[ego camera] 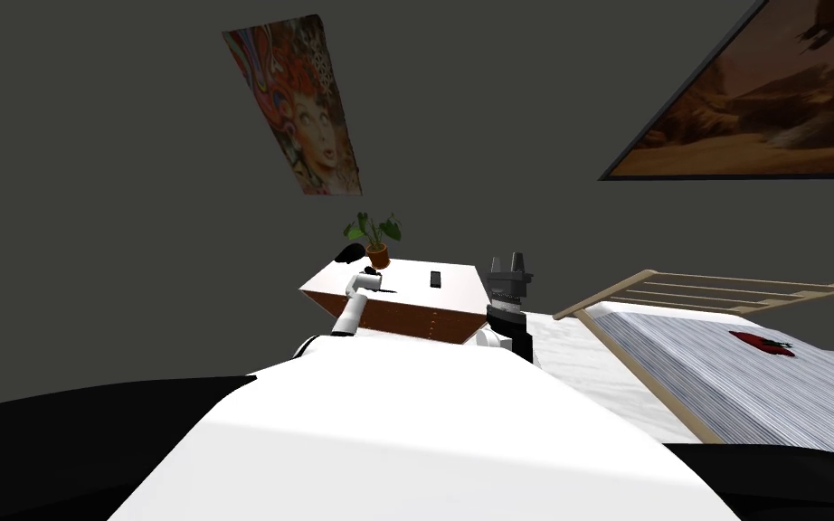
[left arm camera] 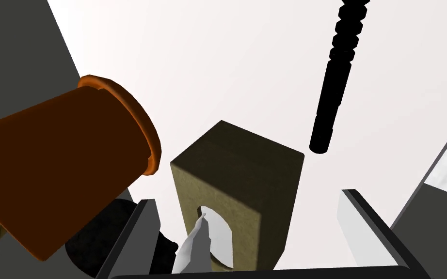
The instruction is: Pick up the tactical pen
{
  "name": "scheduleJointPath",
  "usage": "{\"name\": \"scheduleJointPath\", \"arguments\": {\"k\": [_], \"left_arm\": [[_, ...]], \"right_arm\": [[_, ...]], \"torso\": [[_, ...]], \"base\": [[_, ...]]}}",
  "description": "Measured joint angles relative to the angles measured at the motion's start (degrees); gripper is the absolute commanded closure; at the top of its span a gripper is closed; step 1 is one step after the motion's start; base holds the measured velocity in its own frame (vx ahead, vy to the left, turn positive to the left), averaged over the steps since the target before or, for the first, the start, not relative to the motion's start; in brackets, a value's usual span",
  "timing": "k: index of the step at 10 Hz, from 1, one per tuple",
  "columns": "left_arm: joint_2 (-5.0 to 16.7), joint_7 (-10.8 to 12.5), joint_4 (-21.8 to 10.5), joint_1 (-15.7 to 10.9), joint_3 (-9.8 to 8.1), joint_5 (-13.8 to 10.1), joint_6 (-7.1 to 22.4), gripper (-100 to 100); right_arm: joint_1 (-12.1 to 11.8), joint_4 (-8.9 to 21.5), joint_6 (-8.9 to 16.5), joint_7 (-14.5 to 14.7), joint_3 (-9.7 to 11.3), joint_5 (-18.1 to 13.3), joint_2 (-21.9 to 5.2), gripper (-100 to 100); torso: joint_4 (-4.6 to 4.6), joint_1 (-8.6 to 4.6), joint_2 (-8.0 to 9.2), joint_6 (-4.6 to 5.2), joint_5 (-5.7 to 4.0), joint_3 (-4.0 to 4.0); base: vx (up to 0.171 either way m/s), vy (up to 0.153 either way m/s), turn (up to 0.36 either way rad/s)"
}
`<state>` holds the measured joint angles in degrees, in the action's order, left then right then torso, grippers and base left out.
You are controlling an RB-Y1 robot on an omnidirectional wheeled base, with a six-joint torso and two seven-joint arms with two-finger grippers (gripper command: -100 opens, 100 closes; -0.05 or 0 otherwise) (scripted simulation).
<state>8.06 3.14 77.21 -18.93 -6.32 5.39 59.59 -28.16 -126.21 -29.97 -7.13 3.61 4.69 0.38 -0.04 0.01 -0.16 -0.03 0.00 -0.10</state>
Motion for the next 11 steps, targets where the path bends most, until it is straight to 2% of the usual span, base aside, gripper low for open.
{"name": "scheduleJointPath", "arguments": {"k": [3, 6, 11], "left_arm": [[-0.03, -0.57, -2.37, -1.15, -0.22, -0.46, 3.89, -100], [-0.39, -1.52, -5.19, -2.83, -0.53, -1.18, 9.56, -100], [-3.3, -2.15, -10.09, -4.98, -0.5, -1.37, 16.83, -100]], "right_arm": [[0.0, 0.0, 0.0, 0.0, 0.0, 0.0, 0.0, 0], [0.0, 0.0, 0.0, 0.0, 0.0, 0.0, 0.0, 0], [0.0, 0.0, 0.0, 0.0, 0.0, 0.0, 0.0, 0]], "torso": [[0.01, 0.0, 0.05, -0.02, 0.0, 0.02], [-0.01, 0.01, -0.05, 0.0, 0.0, -0.03], [0.01, 0.01, 0.03, -0.02, 0.0, 0.02]], "base": [[0.036, 0.005, -0.042], [0.059, 0.012, -0.079], [0.044, 0.016, -0.042]]}}
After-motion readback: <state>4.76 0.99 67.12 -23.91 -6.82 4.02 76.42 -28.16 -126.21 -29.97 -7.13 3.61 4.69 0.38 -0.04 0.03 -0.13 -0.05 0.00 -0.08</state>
